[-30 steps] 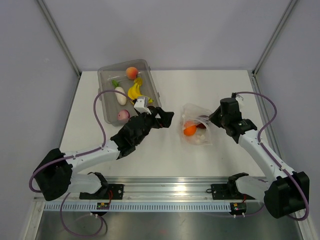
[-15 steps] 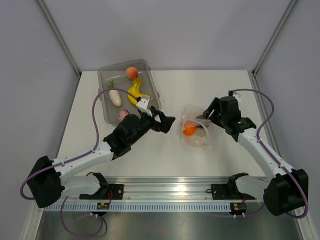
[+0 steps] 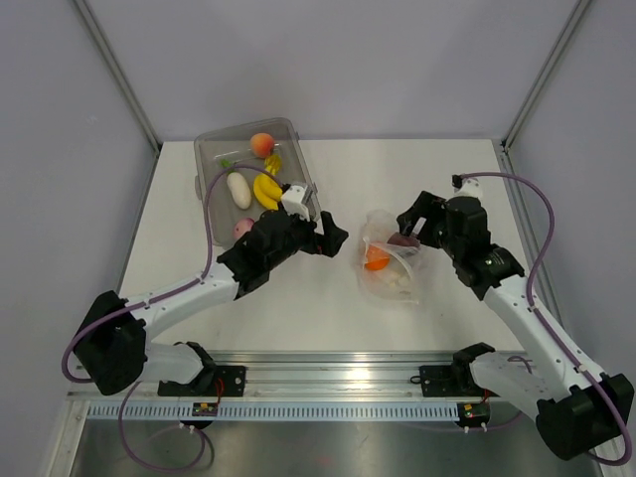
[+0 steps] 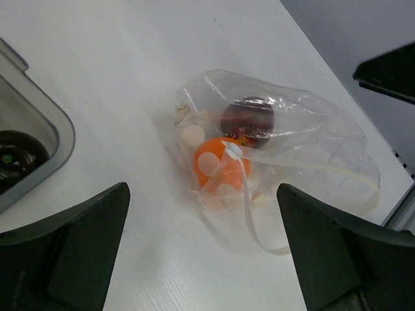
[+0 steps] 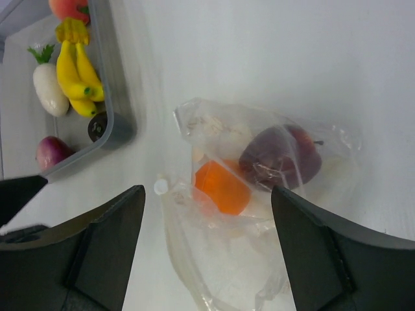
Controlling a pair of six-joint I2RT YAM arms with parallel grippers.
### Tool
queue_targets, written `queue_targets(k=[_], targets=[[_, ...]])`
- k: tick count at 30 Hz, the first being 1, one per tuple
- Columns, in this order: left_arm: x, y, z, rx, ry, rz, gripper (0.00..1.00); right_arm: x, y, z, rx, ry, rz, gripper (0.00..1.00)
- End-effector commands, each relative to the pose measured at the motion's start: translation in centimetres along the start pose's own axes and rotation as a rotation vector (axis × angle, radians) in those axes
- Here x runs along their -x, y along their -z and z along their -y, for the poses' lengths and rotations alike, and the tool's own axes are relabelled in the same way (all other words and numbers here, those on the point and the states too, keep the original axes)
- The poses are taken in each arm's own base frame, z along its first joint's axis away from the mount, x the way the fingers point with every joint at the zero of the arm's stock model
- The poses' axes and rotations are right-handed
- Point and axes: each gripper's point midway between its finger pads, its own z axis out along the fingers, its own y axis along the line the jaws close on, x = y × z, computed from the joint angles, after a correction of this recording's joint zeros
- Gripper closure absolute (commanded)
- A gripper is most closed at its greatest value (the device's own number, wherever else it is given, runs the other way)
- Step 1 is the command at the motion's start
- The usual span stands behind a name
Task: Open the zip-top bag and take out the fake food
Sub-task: Adjust the zipper food storage bag at the center of the board.
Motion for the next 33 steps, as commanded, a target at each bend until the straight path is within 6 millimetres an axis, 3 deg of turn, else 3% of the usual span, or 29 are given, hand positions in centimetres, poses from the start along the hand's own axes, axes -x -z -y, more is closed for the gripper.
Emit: queue_targets(k=[1,5,11,20,29,33], targets=[[3.0,0.8,-0.3,-0.038,0.126,0.085,0.01,0.6,0.7,-2.7,0.064,0.129,0.032,0.14],[4.6,2.2,-2.4,0.037,0.157,0.146,0.01,-0.5,0.6,-4.4,0.059,0.235,0.011,0.19],[5.7,4.2,-5.2,0.196,0.210,0.186,0.01,-1.8,0.5,-5.2,-0.035,0.443,-0.031,0.21],[5.8,4.5,-5.9,0.206,0.235,0.183,0.01,-5.3,-0.2,-6.8,-0.065,0.692,-0.111,0.27],[5.9,4.6,-6.2,0.215,0.235,0.177,0.01,-7.4,-1.6,-5.4,-0.199,0.841,-0.199,0.28],[6.0,4.9,-6.4,0.222,0.237,0.181,0.01,-8.1,-2.5,-5.0,-0.244,0.881,-0.223,0.36]])
